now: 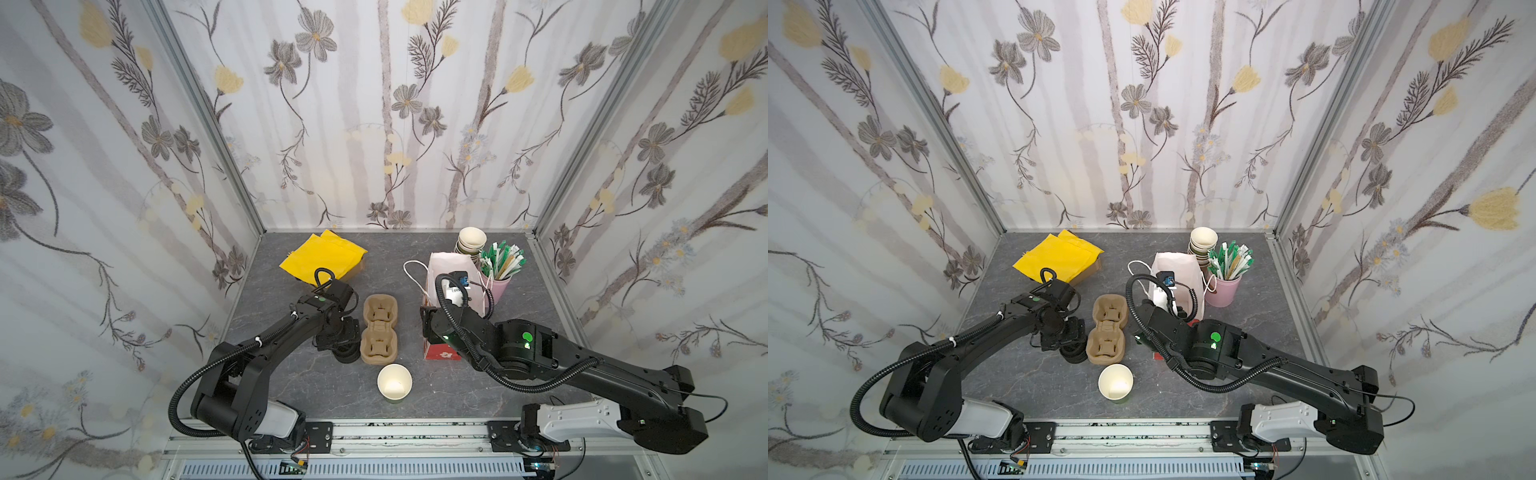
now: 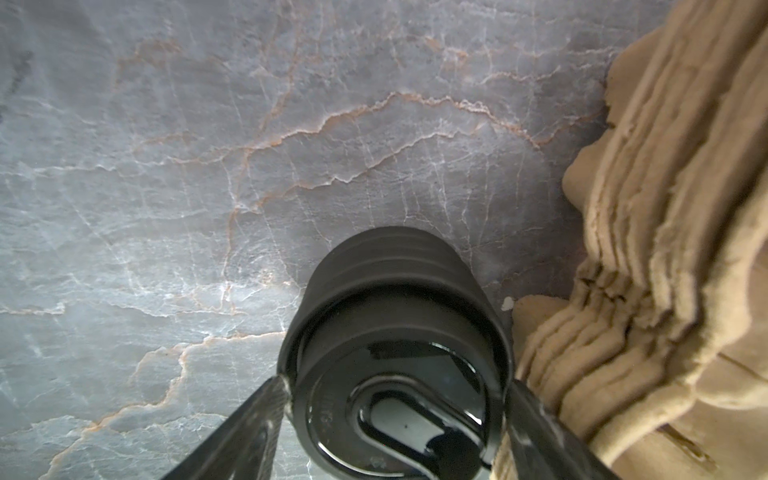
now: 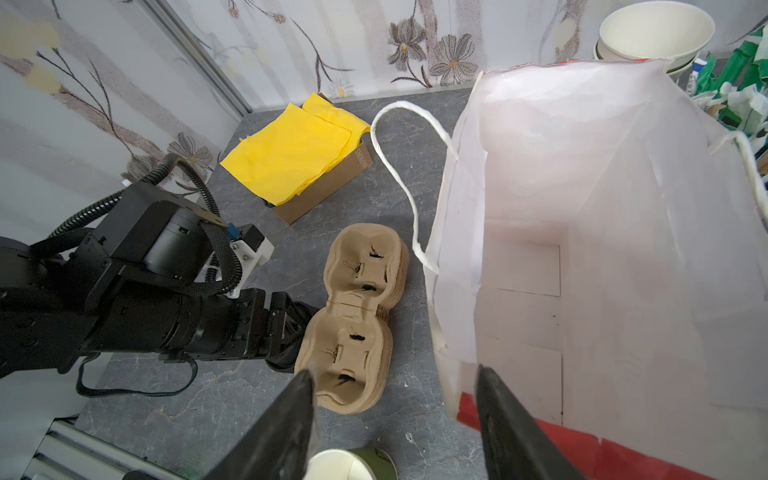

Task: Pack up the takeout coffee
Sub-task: 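Grasp the black coffee lid with the left gripper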

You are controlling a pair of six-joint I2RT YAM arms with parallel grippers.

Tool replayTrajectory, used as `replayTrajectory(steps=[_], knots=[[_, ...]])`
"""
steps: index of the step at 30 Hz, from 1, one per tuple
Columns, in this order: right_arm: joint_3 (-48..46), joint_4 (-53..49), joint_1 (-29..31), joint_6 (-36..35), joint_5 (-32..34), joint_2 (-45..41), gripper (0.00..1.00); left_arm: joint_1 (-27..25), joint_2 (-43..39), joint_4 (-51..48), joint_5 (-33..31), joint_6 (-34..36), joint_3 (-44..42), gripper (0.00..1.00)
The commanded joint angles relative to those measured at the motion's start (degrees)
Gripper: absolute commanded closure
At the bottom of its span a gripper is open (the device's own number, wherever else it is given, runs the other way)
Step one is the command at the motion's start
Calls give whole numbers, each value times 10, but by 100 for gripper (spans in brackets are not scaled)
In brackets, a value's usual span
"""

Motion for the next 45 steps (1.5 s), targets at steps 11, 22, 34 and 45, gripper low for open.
replayTrajectory(steps=[11,22,34,45], knots=[[5,13,3,17,2,8,37,-2,-15,-20,-38,20,10,30],[4,18,3,14,0,10,37,-1,-43,-31,-47,9,16,30],[-12,25,3,13,-6,-3,37,5,-34,-30,3,6,15,27],[-22,27,3,12,-6,-13,37,9,-44,-31,-8,-4,21,31]])
